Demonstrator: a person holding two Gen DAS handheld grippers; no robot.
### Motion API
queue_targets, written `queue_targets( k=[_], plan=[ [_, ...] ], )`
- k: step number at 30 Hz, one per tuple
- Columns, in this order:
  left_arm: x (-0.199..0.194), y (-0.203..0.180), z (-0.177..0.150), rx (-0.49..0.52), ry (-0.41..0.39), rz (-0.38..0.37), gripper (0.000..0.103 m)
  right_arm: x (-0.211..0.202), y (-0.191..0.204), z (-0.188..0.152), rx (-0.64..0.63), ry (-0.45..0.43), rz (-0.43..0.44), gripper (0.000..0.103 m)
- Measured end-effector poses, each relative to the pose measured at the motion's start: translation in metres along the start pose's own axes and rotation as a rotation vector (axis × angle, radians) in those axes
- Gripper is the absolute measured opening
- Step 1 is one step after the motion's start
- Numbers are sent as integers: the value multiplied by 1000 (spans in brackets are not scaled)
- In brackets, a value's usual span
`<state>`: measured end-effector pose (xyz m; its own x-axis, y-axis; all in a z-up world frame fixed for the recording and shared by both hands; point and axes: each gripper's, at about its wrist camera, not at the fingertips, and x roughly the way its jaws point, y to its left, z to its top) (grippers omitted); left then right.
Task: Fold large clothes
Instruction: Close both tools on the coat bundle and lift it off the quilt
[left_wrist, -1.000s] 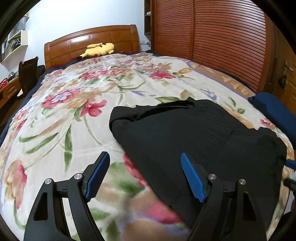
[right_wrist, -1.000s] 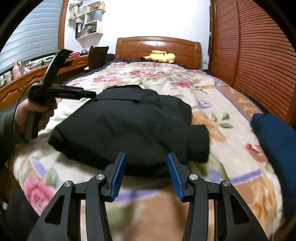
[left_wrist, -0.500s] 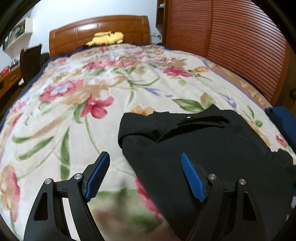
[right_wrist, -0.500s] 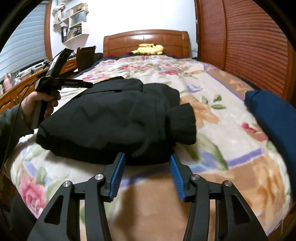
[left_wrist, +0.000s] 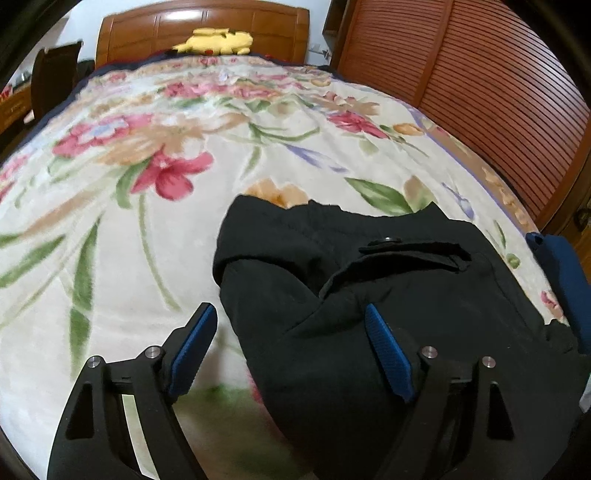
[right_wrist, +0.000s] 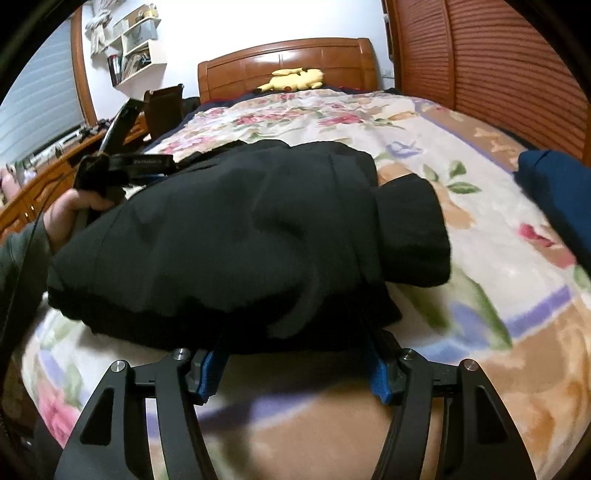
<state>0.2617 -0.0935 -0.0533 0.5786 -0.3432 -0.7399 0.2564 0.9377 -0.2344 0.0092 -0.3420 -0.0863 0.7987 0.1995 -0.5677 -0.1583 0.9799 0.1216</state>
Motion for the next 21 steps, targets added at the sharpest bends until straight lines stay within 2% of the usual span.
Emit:
queue_targets(
  k=[1, 3, 4, 6, 8, 13, 21],
  plan=[
    [1, 1, 0, -14, 12, -37, 73, 1, -1, 1, 12, 0, 19, 58],
    [0, 2, 2, -28, 24, -61, 60, 2, -4, 0, 23, -6, 35, 45],
    [-1, 1, 2, -23, 28, -61, 55, 4, -6, 3, 23, -11, 41, 40],
    [-7, -3, 4, -4, 28, -42, 33, 3, -9, 2, 22, -24, 46, 27],
    [-17, -6, 6, 13, 11, -19, 23, -1, -10, 4, 19, -47, 53, 23],
    [-49, -26, 6, 53, -55, 45, 19, -17, -14, 11, 7, -139, 40, 17],
    [-100, -80, 23, 123, -153, 72, 18, -49, -46, 27, 41, -226, 16, 13]
  ],
)
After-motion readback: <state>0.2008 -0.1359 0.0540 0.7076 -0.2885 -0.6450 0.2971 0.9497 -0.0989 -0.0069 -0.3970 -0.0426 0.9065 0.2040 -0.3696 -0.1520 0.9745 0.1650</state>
